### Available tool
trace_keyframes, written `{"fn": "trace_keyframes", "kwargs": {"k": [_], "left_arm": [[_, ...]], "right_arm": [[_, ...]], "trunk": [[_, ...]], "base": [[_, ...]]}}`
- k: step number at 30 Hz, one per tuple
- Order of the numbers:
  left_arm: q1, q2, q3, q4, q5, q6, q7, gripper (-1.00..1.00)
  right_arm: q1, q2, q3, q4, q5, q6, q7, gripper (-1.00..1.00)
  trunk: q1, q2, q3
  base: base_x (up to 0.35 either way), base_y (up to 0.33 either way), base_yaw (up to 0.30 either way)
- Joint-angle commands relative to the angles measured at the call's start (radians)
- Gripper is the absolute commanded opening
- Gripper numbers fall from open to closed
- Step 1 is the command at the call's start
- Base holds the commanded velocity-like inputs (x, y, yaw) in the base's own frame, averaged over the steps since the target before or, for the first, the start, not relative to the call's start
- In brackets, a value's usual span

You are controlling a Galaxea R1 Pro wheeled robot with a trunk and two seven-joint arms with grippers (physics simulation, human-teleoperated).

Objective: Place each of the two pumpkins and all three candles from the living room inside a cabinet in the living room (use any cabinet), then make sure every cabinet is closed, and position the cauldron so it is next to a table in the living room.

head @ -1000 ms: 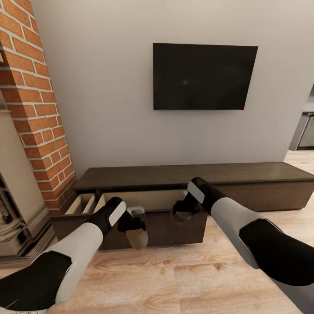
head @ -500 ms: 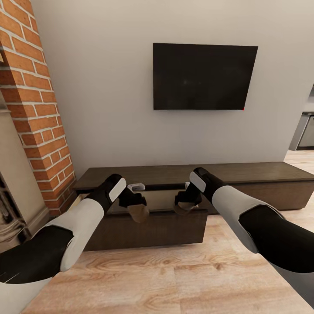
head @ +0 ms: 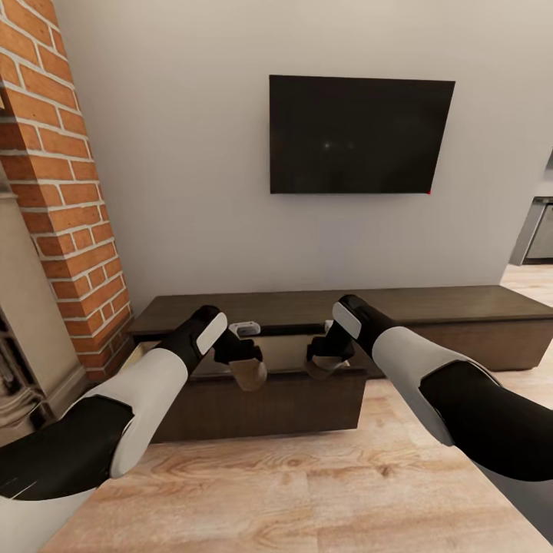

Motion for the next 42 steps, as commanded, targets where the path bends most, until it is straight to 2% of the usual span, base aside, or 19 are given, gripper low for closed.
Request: {"fn": "trace_keyframes", "kwargs": {"k": [1, 16, 27, 34, 42], "left_arm": [[-0.001, 0.000, -0.006, -0.002, 0.010, 0.002, 0.011, -1.00], [-0.001, -0.001, -0.006, -0.003, 0.011, 0.000, 0.015, -1.00], [0.000, -0.014, -0.006, 0.002, 0.011, 0.000, 0.018, -1.00], [0.000, -0.028, -0.006, 0.045, 0.010, -0.001, 0.015, -1.00], [0.001, -0.040, -0.007, 0.072, 0.010, -0.003, 0.009, -1.00]], "right_arm": [[0.000, 0.000, 0.006, -0.001, -0.010, 0.003, -0.008, -1.00], [0.003, 0.002, 0.007, -0.001, -0.010, 0.003, -0.006, -1.00], [0.008, 0.002, 0.007, -0.001, -0.010, 0.003, -0.003, -1.00], [0.010, 0.002, 0.007, 0.002, -0.010, 0.003, -0.003, -1.00], [0.011, 0.002, 0.006, 0.015, -0.010, 0.003, -0.001, -1.00]], "trunk": [[0.000, 0.000, -0.001], [0.000, 0.000, -0.001], [0.000, 0.000, -0.001], [0.000, 0.000, -0.008], [0.000, 0.000, -0.018]], "base": [[0.284, 0.000, 0.000], [0.329, 0.000, 0.000], [0.336, -0.001, 0.004], [0.334, -0.065, 0.147], [0.081, -0.020, 0.126]]}}
